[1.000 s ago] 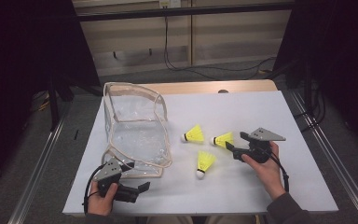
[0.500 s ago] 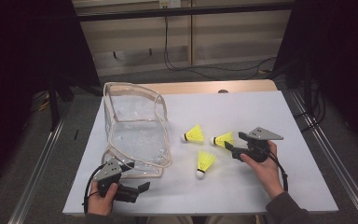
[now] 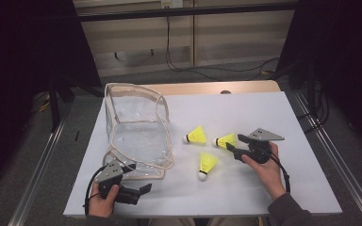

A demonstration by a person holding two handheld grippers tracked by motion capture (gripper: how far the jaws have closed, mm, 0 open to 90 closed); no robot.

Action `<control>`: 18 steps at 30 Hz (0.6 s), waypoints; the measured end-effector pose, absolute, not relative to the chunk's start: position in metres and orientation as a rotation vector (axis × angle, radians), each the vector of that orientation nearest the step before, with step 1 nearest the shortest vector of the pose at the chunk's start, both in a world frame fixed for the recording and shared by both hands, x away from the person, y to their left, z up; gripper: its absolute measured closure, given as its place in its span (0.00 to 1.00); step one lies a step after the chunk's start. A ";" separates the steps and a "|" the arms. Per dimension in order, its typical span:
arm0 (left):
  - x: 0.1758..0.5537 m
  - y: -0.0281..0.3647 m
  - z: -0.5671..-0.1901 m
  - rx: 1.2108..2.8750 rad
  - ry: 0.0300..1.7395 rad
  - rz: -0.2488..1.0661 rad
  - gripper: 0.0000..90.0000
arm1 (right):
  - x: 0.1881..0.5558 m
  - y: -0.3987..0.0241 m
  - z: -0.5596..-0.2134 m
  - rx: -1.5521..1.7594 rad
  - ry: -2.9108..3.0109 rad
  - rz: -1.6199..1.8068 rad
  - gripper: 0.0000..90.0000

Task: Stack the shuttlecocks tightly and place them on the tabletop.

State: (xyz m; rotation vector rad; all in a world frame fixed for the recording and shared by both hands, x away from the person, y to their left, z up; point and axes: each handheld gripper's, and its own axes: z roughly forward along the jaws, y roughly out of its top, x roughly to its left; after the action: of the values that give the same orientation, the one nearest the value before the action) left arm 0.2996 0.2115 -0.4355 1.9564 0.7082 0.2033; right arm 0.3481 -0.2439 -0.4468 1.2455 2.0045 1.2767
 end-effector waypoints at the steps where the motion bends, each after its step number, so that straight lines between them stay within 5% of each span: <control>1: 0.300 0.212 -0.435 1.956 0.709 0.203 0.04 | 0.348 -0.244 -0.447 1.242 2.007 1.277 0.43; 18: 0.300 0.212 -0.435 1.956 0.708 0.204 0.04 | 0.350 -0.241 -0.449 1.246 2.049 1.273 0.52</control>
State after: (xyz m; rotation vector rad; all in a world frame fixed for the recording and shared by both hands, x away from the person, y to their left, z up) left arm 0.2997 0.2115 -0.4354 1.9562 0.7083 0.2038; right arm 0.3501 -0.2408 -0.4494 1.2461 2.0487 1.2728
